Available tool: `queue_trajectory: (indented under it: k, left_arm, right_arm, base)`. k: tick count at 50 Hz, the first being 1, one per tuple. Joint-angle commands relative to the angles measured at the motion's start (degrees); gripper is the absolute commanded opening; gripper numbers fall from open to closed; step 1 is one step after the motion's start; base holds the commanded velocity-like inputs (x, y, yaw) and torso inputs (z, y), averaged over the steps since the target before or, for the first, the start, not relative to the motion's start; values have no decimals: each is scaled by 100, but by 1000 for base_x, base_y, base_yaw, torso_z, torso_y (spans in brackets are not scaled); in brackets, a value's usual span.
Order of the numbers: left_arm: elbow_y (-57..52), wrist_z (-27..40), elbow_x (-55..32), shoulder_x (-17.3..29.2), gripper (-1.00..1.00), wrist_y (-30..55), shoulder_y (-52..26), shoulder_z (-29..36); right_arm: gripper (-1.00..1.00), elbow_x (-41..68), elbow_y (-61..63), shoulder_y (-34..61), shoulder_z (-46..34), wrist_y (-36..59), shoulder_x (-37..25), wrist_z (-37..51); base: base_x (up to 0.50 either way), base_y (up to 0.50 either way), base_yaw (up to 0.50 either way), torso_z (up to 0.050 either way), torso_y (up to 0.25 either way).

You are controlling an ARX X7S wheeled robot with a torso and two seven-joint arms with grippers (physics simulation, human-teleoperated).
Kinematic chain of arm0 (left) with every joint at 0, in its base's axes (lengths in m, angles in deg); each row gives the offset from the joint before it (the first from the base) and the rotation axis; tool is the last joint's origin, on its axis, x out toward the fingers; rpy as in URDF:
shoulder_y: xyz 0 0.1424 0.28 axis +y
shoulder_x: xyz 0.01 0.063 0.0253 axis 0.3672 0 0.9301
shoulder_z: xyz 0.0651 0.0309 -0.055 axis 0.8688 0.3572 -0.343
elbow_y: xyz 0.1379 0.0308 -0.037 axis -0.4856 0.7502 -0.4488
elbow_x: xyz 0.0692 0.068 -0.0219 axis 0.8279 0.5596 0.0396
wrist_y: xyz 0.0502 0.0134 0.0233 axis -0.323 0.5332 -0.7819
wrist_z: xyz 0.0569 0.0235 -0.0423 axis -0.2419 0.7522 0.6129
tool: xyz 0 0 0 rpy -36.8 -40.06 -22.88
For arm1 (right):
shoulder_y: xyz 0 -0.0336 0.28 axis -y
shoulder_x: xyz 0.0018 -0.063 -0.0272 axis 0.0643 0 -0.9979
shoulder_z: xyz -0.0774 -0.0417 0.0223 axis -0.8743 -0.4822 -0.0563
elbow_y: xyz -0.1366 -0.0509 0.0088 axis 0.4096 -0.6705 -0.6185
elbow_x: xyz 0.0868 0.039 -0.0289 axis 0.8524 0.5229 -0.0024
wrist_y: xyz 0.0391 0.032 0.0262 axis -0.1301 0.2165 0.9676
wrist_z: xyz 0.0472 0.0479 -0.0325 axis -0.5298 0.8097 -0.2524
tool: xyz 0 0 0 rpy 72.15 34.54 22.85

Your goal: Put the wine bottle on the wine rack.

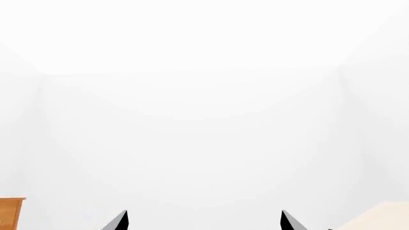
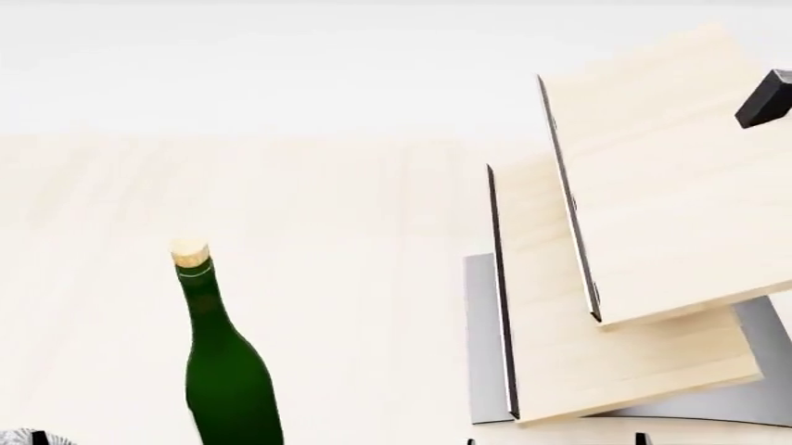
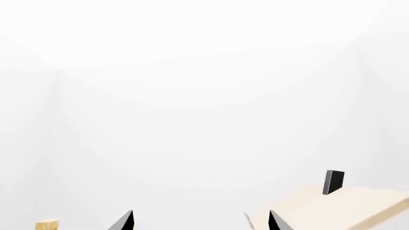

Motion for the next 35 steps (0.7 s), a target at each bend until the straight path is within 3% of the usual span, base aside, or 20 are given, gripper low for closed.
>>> queue_trajectory:
  k: [1, 35]
  left_arm:
    - [1, 30, 14, 18, 100, 6, -3, 18]
    - [28, 102, 24, 78, 100, -28, -24, 91]
  right_arm:
    - [100, -7, 0, -3, -18, -9, -18, 25]
    - [100, -28, -28, 21, -70, -28, -64, 94]
  base:
    - [0, -129, 0, 0, 0]
    - [0, -128, 0, 0, 0]
